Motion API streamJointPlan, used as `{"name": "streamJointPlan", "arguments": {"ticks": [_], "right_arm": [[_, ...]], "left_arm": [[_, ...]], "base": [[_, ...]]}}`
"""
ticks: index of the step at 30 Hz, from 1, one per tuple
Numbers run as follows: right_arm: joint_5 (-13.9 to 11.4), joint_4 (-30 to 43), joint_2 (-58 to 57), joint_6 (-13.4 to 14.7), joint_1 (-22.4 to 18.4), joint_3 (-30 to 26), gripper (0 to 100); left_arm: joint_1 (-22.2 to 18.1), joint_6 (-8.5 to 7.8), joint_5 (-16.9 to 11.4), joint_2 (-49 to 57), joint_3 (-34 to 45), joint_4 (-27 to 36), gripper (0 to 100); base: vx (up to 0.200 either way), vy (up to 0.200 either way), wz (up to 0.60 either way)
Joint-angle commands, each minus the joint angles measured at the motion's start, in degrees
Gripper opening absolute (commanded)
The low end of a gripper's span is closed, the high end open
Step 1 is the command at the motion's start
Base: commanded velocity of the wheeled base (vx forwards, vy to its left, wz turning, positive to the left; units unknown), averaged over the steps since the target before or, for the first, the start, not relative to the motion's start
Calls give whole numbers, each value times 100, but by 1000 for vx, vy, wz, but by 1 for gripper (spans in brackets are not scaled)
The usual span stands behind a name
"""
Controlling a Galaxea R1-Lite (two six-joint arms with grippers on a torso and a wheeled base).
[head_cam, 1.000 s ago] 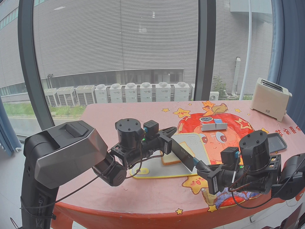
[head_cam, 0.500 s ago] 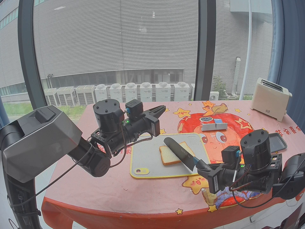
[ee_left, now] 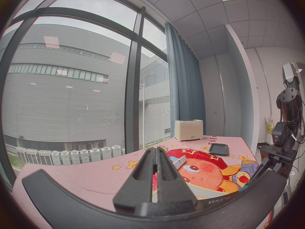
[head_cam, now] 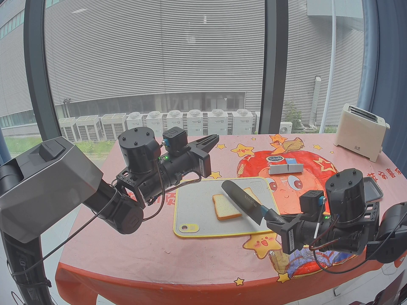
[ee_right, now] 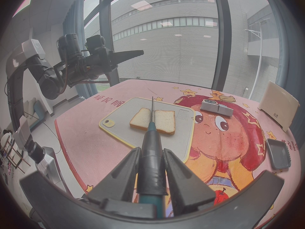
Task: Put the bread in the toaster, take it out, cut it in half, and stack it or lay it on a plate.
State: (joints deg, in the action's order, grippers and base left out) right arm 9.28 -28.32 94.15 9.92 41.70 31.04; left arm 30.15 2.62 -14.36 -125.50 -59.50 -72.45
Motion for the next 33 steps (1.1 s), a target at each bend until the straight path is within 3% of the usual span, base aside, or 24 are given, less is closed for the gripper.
{"name": "streamJointPlan", "arguments": {"ticks": [1,24,29,33], "right_arm": [[4,-7,-10,1,-4,-1,0],[13,-16,-274,-17,-22,52,0],[-5,-16,-309,-34,-110,52,0],[-5,-16,-248,-26,-119,25,0]], "left_arm": [[0,2,3,26,0,-15,0],[53,-78,65,632,378,-164,0],[0,-236,381,764,501,-507,0],[-132,-262,575,949,1151,-1070,0]], "base": [[0,0,0],[0,0,0],[0,0,0],[0,0,0]]}}
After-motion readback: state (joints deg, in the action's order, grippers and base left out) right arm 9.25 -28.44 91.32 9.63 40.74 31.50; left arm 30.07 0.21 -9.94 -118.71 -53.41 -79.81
